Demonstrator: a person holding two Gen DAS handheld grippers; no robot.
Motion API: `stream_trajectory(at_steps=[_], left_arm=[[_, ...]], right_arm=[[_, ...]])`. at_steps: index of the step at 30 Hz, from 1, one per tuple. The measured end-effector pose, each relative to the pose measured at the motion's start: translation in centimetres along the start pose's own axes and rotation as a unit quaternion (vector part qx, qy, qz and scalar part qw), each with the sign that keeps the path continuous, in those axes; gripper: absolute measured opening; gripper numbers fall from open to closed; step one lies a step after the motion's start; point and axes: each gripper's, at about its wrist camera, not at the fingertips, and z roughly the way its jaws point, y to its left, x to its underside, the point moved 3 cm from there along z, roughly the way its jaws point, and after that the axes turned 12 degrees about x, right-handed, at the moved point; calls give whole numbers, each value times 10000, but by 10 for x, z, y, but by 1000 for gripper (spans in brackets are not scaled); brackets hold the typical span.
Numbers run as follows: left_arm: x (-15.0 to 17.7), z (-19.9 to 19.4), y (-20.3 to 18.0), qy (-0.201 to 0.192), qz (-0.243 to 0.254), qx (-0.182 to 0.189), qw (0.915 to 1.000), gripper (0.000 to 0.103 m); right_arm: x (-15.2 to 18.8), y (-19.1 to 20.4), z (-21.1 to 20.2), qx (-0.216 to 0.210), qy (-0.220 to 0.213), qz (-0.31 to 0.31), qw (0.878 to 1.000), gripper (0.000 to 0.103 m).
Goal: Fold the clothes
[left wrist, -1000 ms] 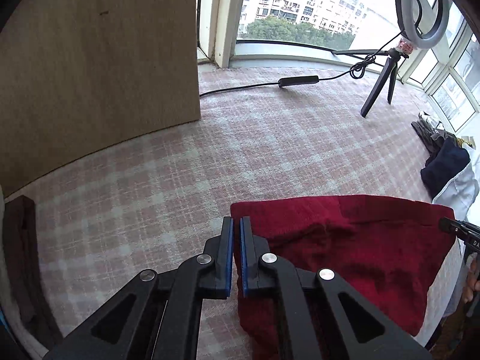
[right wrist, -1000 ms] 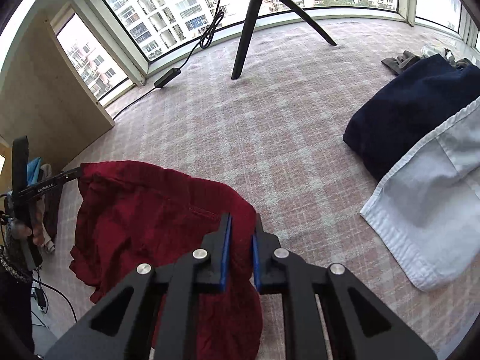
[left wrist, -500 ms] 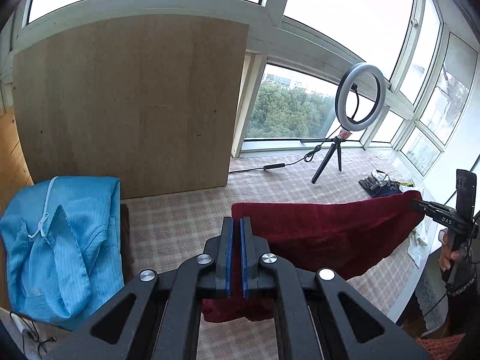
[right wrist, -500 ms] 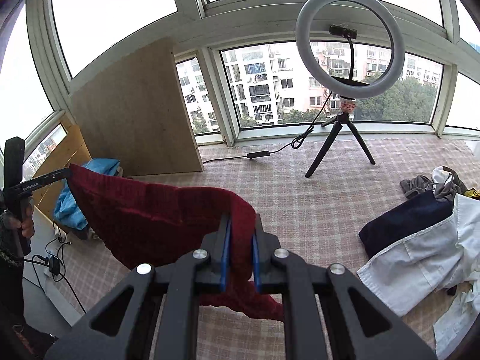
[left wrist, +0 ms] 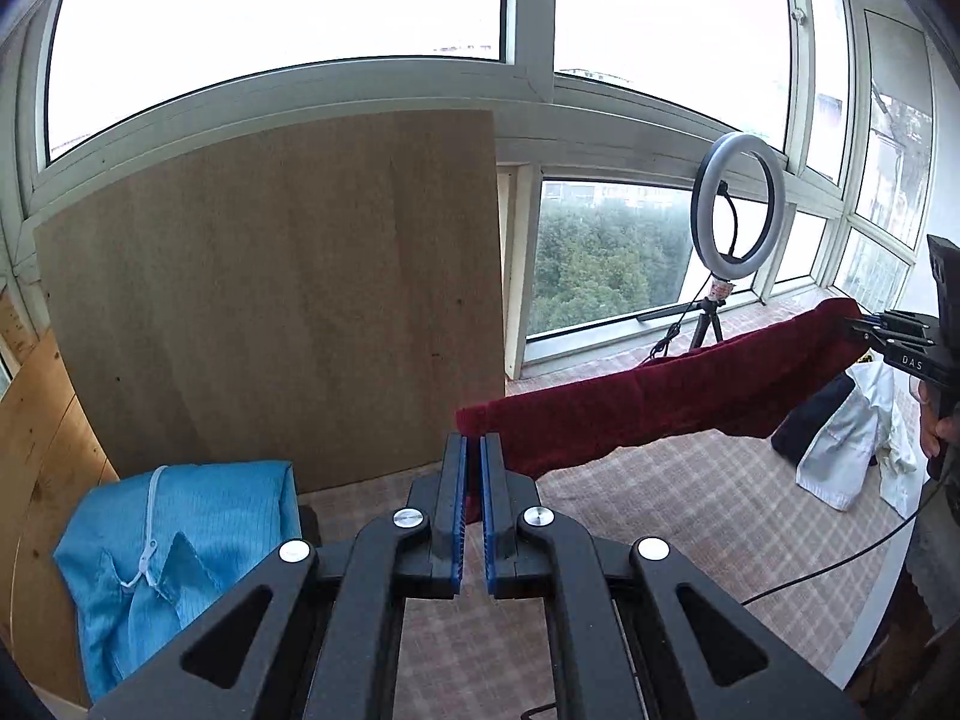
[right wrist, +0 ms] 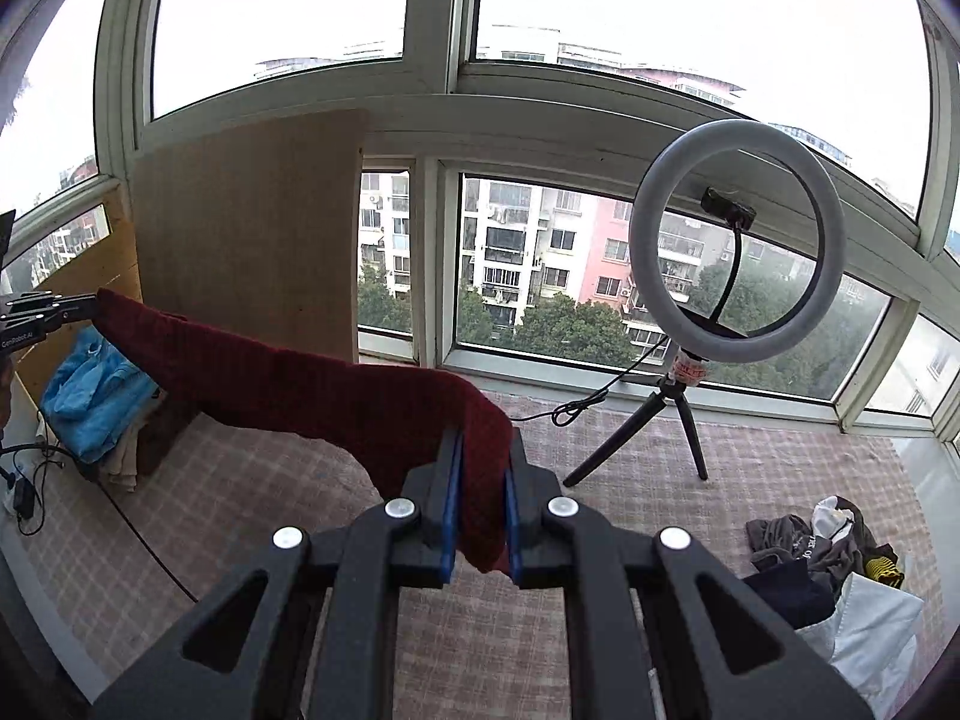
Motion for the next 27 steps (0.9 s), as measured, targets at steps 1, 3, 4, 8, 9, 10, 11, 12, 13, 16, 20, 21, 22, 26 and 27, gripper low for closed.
stream_trajectory(at_steps=[1, 3, 4, 8, 9, 10, 11, 12, 13, 16, 20, 21, 22, 26, 27], left_arm=[[23, 5, -3, 186, -29, 130, 9997, 5], [76, 16, -10, 719, -109, 321, 9968, 6], [104, 21, -12, 1026, -148, 340, 9940, 7], [188, 29, -8, 2015, -687, 424, 9762, 9], [195, 29, -7, 2054, -850, 415, 9741, 9], [194, 30, -6, 2003, -902, 395, 9748, 9], [193, 31, -5, 1951, -954, 376, 9754, 8], [192, 33, -4, 1900, -1006, 356, 9760, 9], [190, 35, -3, 1856, -1036, 348, 9765, 10], [170, 62, -13, 1838, -915, 605, 9768, 15], [174, 100, -23, 2213, -470, 597, 9722, 18], [179, 108, -22, 2340, -385, 518, 9701, 18], [182, 114, -20, 2439, -348, 474, 9680, 18], [167, 125, 19, 2209, -839, 478, 9705, 18], [159, 130, 29, 2132, -893, 450, 9719, 17]], right_arm=[[28, 3, 8, -33, 325, -28, 9995, 12], [84, 8, 24, -98, 973, -85, 9952, 18], [112, 11, 32, -124, 1305, -123, 9913, 26], [221, 15, 45, 38, 2592, -233, 9655, 27], [229, 8, 41, -13, 2656, 31, 9641, 27], [237, 1, 38, -61, 2707, 294, 9622, 27], [234, -6, 35, -65, 2621, 547, 9635, 29], [231, -13, 34, -65, 2535, 789, 9641, 33], [225, -17, 36, -22, 2464, 900, 9650, 45], [209, -26, 45, 54, 2332, 1172, 9653, 52], [200, -14, 68, -18, 2518, 1182, 9605, 52], [200, -10, 71, -40, 2562, 1170, 9595, 52], [201, -6, 74, -66, 2601, 1161, 9586, 52], [173, 10, 83, -371, 2377, 1045, 9650, 51], [161, 18, 86, -432, 2302, 952, 9675, 51]])
